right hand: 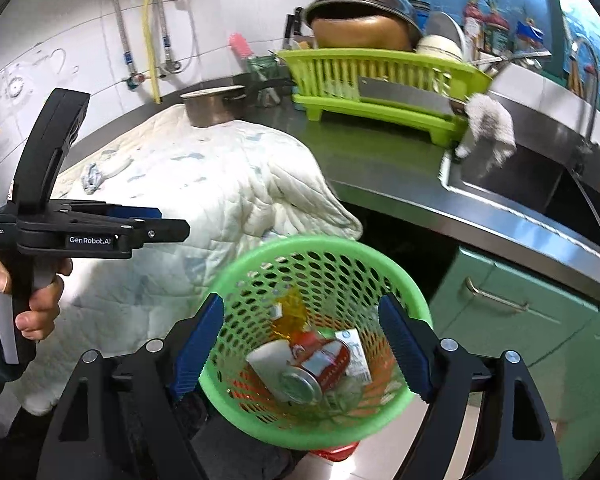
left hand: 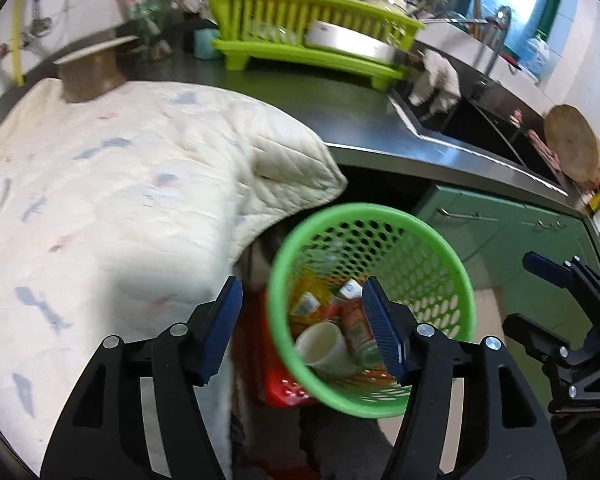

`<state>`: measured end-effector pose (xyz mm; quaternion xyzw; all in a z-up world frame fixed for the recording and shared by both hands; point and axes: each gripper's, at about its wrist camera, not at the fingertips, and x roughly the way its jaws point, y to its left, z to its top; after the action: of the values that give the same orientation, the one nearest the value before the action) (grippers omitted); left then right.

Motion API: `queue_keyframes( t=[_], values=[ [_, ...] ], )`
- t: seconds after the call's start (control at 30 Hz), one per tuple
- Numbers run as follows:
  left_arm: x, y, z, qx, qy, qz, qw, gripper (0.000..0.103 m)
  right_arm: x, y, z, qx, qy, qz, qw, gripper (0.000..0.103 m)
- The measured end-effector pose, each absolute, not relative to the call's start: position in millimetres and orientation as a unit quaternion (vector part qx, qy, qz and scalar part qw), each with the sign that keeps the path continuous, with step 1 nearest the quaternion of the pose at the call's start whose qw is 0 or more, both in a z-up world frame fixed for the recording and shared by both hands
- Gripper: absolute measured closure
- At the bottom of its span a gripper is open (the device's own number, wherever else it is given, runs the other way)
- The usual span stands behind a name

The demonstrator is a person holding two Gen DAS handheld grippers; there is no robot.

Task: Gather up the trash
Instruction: 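Return to the mat and grasp the crumpled paper with the left tool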

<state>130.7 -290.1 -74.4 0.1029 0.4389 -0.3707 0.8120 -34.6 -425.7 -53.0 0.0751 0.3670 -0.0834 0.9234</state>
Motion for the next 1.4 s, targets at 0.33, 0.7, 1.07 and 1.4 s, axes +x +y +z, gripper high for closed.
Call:
queue_keyframes(
  t=[0.33, 0.7, 1.07, 1.4],
  values=[
    [152.5, -223.9, -47.8, 0.076, 0.414, -0.31, 0.853, 0.031, 1.3, -388.1, -37.7, 0.045, 0.358, -0.034, 0.932, 0.026],
    [223.0, -96.4, -36.8, 0.012, 0.398, -0.151, 0.905, 0.031, 60.6, -334.7, -30.5, 0.022, 0.357, 0.033, 0.933, 0.025],
    [316.1, -2.3, -55.6, -0.003, 0.4, -0.031, 0.916, 0.023, 124.8, -282.7, -34.9, 0.007, 0.364, 0.094, 0.927, 0.025],
    [365.0, 5.4, -90.5, -0.003, 0.422, -0.043, 0.906, 0.021, 186.4, -239.6, -40.2, -0.014, 0.37, 0.134, 0.919, 0.025]
  ],
)
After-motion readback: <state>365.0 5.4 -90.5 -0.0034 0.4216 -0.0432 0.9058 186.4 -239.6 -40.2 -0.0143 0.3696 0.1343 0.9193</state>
